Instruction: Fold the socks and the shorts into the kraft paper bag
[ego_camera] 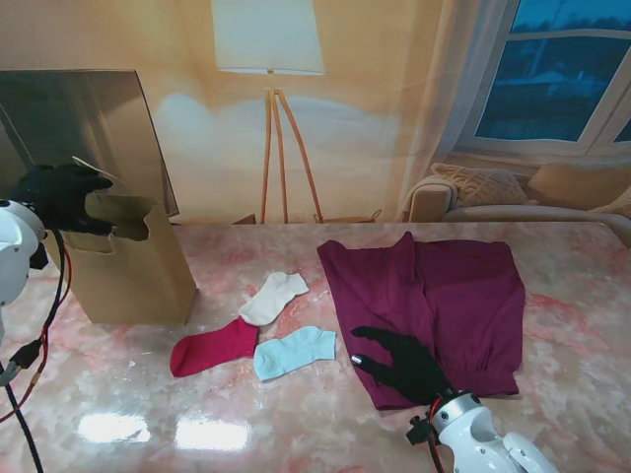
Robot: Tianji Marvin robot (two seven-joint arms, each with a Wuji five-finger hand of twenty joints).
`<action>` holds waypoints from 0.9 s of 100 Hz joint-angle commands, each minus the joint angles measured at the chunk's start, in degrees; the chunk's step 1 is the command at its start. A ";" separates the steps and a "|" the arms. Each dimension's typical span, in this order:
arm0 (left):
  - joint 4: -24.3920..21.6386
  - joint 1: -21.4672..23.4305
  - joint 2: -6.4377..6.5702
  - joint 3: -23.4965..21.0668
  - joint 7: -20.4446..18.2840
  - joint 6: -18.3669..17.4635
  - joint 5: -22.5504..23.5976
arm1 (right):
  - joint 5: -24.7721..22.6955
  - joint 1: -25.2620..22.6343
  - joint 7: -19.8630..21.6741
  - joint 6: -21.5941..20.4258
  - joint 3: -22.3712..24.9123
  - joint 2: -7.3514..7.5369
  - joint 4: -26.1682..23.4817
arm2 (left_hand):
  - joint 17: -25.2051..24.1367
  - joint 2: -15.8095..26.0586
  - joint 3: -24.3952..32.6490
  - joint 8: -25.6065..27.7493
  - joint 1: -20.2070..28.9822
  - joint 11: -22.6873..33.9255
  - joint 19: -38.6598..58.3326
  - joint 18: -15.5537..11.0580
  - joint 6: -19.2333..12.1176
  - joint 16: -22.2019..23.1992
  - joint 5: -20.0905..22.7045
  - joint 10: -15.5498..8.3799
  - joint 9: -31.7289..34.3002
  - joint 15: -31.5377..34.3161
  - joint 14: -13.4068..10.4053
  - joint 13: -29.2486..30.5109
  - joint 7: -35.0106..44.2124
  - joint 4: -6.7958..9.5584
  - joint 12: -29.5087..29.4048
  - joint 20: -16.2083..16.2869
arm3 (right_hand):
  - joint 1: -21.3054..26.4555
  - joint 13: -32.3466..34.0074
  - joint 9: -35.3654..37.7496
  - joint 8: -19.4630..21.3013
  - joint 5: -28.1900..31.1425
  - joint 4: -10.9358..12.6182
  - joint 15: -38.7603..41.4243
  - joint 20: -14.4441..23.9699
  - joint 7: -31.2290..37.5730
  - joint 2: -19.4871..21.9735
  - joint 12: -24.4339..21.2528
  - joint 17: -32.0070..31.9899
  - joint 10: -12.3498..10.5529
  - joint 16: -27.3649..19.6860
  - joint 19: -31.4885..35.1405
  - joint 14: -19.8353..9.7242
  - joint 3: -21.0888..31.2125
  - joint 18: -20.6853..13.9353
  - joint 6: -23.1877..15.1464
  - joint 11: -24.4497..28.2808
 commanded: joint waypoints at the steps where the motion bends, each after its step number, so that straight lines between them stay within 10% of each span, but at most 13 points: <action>1: -2.09 0.64 -0.17 -0.42 0.78 -0.32 -0.45 | -0.23 -0.28 -0.18 -0.11 -0.14 -0.22 -0.03 | 0.24 1.82 -3.43 0.69 2.34 0.01 0.88 -0.19 -0.06 0.75 1.10 -0.16 1.74 0.19 0.21 1.50 0.88 -1.17 0.42 0.74 | -0.02 -1.13 -0.70 -0.11 -0.25 1.54 0.28 -0.37 0.46 1.03 0.58 -1.00 -0.02 1.09 0.65 -0.08 -1.42 -0.93 -1.10 0.61; 90: -19.36 19.63 -4.47 -0.48 25.48 1.42 -7.30 | -1.67 -0.84 -1.00 0.33 0.06 -0.23 -0.83 | 2.55 16.33 -23.49 1.36 12.77 -0.78 1.76 -3.32 0.45 1.59 3.06 1.50 5.41 0.43 2.17 4.38 0.65 3.97 1.32 0.11 | 0.14 -0.77 -0.49 -0.12 -0.05 1.53 0.42 -0.67 0.48 0.97 0.47 -0.38 0.07 0.93 0.33 -0.09 -1.50 -1.86 -1.04 0.44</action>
